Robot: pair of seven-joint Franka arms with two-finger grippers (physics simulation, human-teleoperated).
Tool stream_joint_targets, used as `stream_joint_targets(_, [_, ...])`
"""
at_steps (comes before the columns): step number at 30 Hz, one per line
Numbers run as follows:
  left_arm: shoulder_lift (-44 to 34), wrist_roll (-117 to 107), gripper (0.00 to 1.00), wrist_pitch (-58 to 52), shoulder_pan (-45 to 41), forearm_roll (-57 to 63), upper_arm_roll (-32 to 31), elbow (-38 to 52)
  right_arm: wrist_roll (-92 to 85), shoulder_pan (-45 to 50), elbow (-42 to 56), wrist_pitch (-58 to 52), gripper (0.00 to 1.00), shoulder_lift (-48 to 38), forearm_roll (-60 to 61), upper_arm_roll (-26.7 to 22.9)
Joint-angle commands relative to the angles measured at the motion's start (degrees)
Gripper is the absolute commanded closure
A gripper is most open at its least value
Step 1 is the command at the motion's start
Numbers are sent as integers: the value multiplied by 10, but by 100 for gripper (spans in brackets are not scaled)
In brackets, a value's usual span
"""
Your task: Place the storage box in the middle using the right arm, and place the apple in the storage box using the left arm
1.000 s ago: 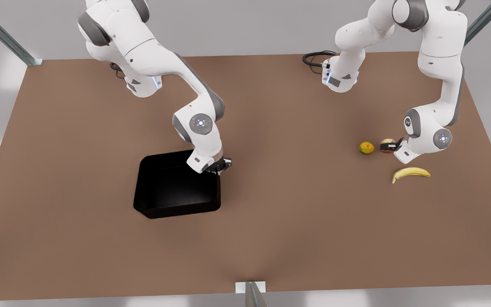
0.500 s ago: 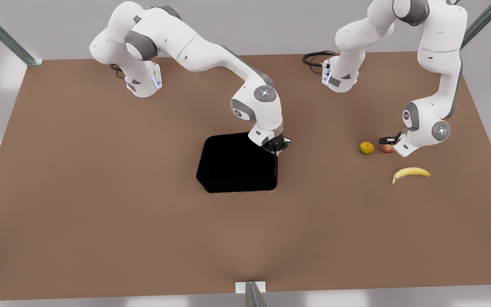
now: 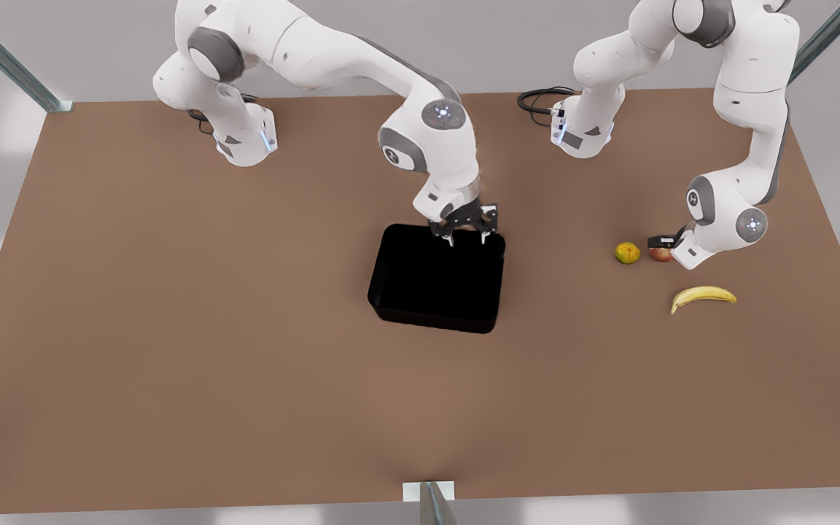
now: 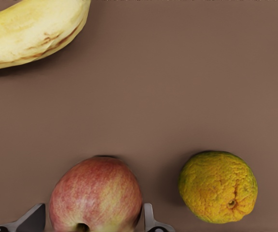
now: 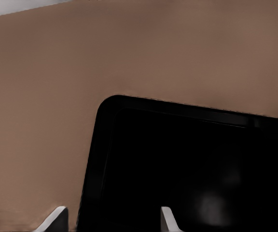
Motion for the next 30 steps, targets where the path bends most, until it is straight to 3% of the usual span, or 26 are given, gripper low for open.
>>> stream_joint_targets(1, [0,0,2,0,0,0,0,0,-29,-14,-2,-24,0,-16,1,5])
stream_joint_targets(2, [0,0,3,0,1,0,0,0,-170,-97,-51,-81,0,-100,2,19])
stream_joint_targets(4, [0,0,3,0,1,0,0,-1,-342,-225,-184,-82,0,-233,2,18])
stream_joint_targets(8, [0,1,3,1,1,0,0,-1,-453,-390,-217,-101,0,-283,2,20])
stream_joint_targets(11, [3,0,4,4,1,0,0,-1,-450,-391,-210,-117,0,-276,1,20])
stream_joint_targets(13, [4,2,12,4,1,0,0,-1,-447,-386,-170,-157,0,-247,1,19])
stream_joint_targets(16, [4,2,13,4,1,0,0,-1,-440,-369,-124,-152,0,-197,1,23])
stream_joint_targets(20, [5,2,13,4,1,0,0,-1,-427,-374,-92,-209,0,-201,2,23])
stream_joint_targets(30, [1,2,13,3,0,0,0,-1,-429,-385,-93,-209,0,-201,26,18])
